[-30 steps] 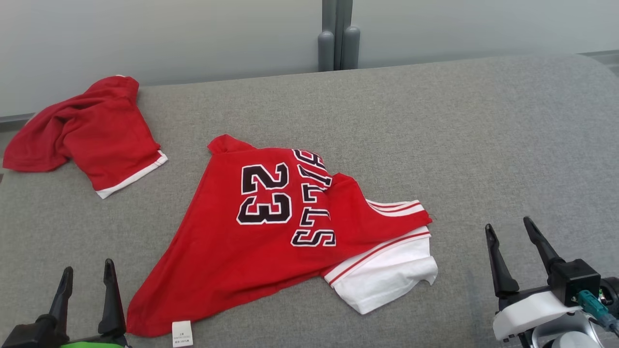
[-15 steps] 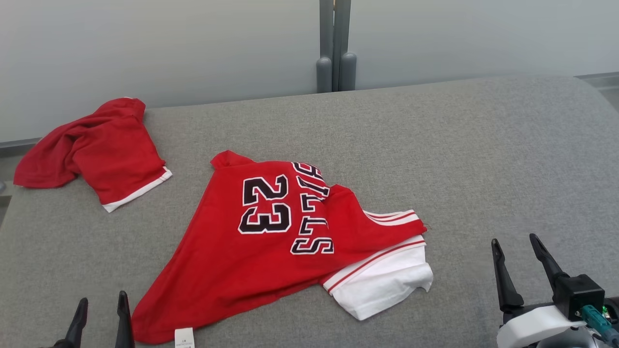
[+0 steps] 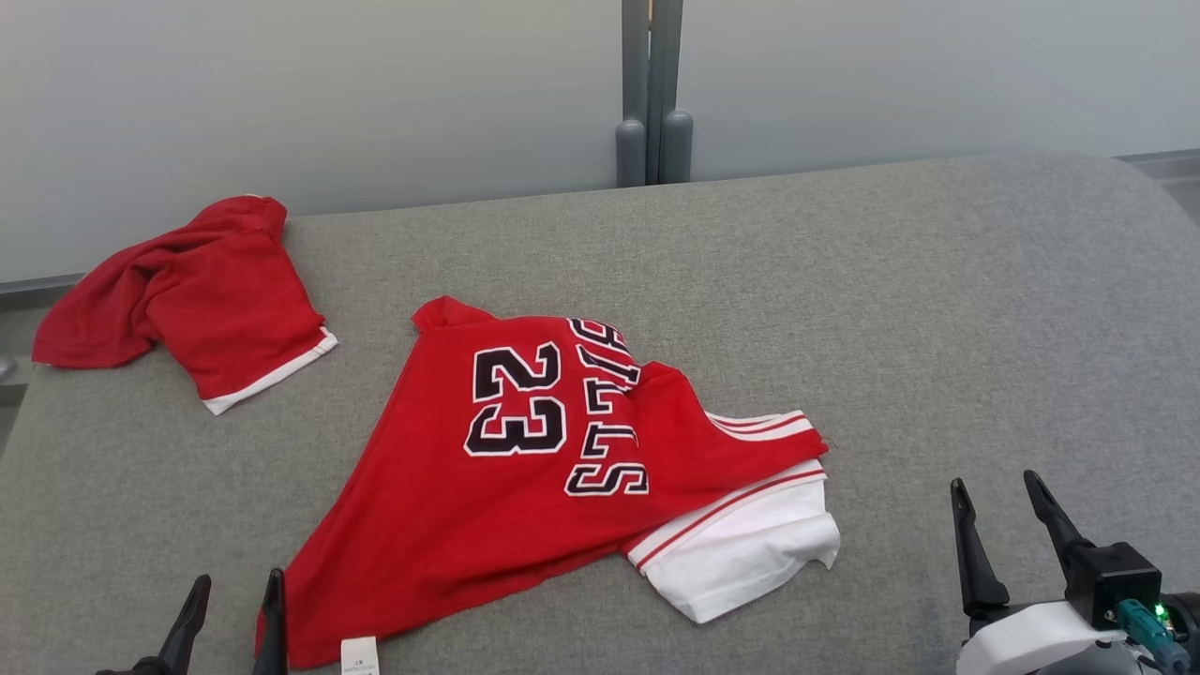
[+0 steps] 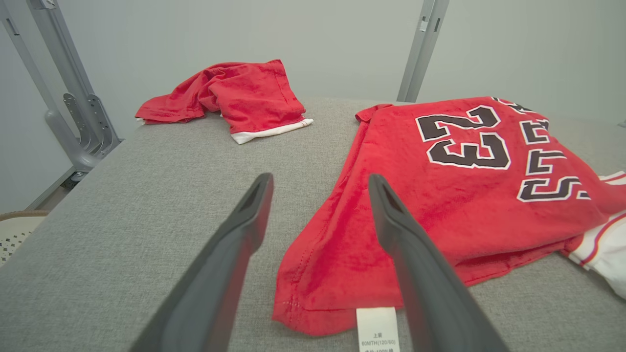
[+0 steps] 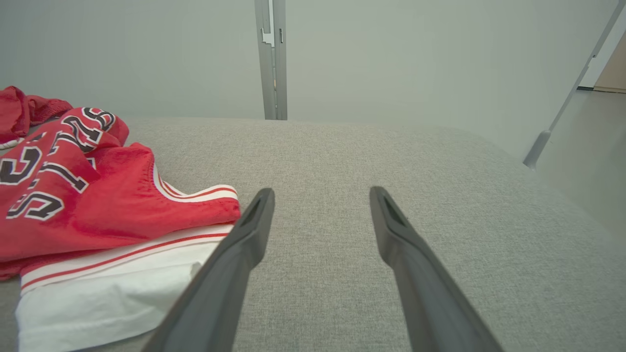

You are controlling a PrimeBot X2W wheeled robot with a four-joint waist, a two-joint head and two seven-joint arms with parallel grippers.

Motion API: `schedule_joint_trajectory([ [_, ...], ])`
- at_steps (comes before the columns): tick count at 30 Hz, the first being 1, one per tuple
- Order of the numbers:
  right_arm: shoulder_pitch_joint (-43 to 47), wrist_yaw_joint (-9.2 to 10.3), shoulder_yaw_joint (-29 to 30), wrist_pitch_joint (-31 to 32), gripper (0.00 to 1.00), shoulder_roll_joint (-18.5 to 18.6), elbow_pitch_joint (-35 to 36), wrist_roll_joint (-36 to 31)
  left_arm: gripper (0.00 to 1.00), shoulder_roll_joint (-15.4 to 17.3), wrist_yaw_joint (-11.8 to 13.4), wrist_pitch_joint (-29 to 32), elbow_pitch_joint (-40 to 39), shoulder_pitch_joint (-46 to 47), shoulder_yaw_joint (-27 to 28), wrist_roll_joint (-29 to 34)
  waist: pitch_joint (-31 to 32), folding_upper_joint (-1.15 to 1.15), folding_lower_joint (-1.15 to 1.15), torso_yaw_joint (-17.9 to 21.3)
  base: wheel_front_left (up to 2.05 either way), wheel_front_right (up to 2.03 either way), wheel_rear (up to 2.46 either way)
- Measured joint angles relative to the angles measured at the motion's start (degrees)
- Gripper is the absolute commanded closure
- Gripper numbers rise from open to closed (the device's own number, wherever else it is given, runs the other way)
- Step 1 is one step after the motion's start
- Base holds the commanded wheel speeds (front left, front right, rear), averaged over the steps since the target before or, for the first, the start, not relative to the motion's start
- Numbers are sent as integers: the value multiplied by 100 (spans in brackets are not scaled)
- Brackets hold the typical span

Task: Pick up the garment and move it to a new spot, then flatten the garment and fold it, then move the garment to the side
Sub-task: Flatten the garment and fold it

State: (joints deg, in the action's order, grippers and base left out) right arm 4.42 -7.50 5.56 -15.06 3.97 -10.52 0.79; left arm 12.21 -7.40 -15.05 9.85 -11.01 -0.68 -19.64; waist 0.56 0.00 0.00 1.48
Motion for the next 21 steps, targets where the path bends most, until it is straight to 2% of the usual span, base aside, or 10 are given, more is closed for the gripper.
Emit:
schedule_joint_trajectory([
  [18,-118,1,-199,0,0,0,-12,2,0,-57,0,0,81,45,100,3,5,0,0,5,0,0,0],
  [21,-118,1,-503,0,0,62,-123,163,0,-71,0,1,163,54,131,2,8,0,0,-12,0,0,0],
])
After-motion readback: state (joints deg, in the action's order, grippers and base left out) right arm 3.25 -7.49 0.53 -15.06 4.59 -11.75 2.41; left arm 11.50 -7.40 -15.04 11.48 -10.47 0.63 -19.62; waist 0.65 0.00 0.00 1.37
